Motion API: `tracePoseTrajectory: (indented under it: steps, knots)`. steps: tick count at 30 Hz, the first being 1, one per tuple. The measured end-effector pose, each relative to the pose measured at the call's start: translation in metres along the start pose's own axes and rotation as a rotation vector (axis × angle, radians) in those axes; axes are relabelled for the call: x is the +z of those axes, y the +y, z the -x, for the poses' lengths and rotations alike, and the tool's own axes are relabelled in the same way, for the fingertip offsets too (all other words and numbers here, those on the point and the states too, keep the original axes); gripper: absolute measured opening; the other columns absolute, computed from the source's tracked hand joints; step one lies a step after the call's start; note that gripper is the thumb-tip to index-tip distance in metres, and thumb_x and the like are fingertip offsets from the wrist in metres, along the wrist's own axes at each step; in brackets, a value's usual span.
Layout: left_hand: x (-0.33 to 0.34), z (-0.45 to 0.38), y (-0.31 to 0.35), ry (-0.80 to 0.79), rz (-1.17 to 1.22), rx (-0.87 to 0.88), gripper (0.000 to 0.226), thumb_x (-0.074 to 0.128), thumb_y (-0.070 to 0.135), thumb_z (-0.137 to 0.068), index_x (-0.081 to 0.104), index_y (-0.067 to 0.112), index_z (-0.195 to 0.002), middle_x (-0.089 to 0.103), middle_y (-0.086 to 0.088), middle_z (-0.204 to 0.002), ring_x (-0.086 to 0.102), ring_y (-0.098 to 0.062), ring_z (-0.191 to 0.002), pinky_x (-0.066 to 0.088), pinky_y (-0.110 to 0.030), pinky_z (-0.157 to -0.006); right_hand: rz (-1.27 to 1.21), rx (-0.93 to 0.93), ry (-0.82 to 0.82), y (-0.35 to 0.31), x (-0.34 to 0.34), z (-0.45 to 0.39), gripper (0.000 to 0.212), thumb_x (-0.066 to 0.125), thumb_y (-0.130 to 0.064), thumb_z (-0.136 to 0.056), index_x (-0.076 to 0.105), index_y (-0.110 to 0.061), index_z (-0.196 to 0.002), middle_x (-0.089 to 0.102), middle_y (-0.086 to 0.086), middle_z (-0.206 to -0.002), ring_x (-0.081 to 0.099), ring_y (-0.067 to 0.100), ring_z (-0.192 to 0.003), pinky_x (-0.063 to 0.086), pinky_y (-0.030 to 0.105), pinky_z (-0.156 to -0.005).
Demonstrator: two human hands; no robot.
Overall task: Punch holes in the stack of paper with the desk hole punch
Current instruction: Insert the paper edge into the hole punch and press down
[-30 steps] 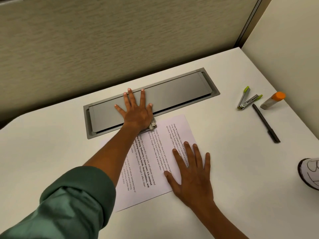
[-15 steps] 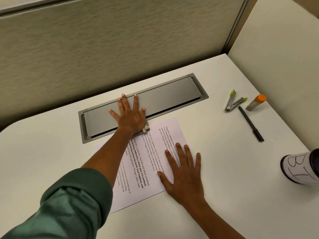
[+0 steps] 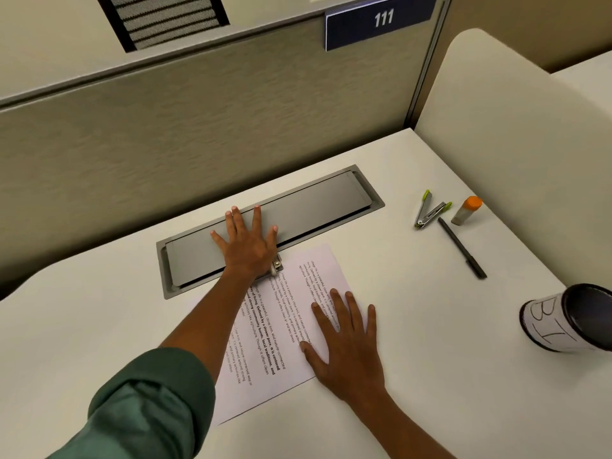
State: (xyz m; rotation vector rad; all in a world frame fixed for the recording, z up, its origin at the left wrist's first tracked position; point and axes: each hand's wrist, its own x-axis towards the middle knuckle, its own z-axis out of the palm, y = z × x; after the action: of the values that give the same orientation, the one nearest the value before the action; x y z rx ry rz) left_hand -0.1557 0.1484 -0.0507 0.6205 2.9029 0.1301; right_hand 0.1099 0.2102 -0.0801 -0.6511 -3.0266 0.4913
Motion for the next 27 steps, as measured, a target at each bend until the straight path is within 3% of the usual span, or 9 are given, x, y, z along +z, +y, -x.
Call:
tracePoseTrajectory:
  steps: [16, 19, 23, 27]
  knots:
    - [-0.015, 0.012, 0.006, 0.042, 0.012, 0.048, 0.070, 0.019, 0.063, -0.096, 0.017, 0.023, -0.154, 0.010, -0.015, -0.163, 0.001, -0.032, -0.151, 0.005, -0.062, -0.118, -0.070, -0.006, 0.052, 0.000, -0.004, 0.003, 0.073, 0.030, -0.073, -0.089, 0.024, -0.035, -0.151, 0.013, 0.002, -0.163, 0.013, 0.025, -0.149, 0.017, 0.062, -0.115]
    - [-0.014, 0.015, 0.003, 0.063, 0.015, 0.103, 0.066, 0.022, 0.060, -0.097, 0.025, 0.023, -0.151, 0.013, -0.013, -0.163, 0.004, -0.031, -0.151, 0.006, -0.061, -0.118, -0.095, 0.010, 0.122, 0.000, -0.006, 0.002, 0.068, 0.032, -0.068, -0.090, 0.033, -0.032, -0.148, 0.024, 0.004, -0.160, 0.023, 0.025, -0.147, 0.017, 0.063, -0.115]
    - [-0.014, 0.019, -0.002, 0.108, 0.026, 0.189, 0.055, 0.029, 0.055, -0.098, 0.044, 0.020, -0.138, 0.020, -0.013, -0.161, 0.008, -0.030, -0.151, 0.008, -0.058, -0.120, -0.098, 0.058, 0.283, -0.005, -0.018, -0.025, 0.047, 0.055, -0.045, -0.087, 0.057, -0.025, -0.130, 0.051, 0.007, -0.141, 0.050, 0.027, -0.127, 0.028, 0.060, -0.112]
    - [-0.010, 0.025, -0.010, 0.145, 0.029, 0.240, 0.044, 0.034, 0.048, -0.100, 0.055, 0.015, -0.119, 0.029, -0.014, -0.157, 0.014, -0.030, -0.150, 0.009, -0.056, -0.121, -0.158, 0.038, 0.276, -0.016, -0.030, -0.077, 0.032, 0.063, -0.033, -0.086, 0.066, -0.021, -0.116, 0.056, 0.008, -0.135, 0.052, 0.027, -0.123, 0.032, 0.055, -0.110]
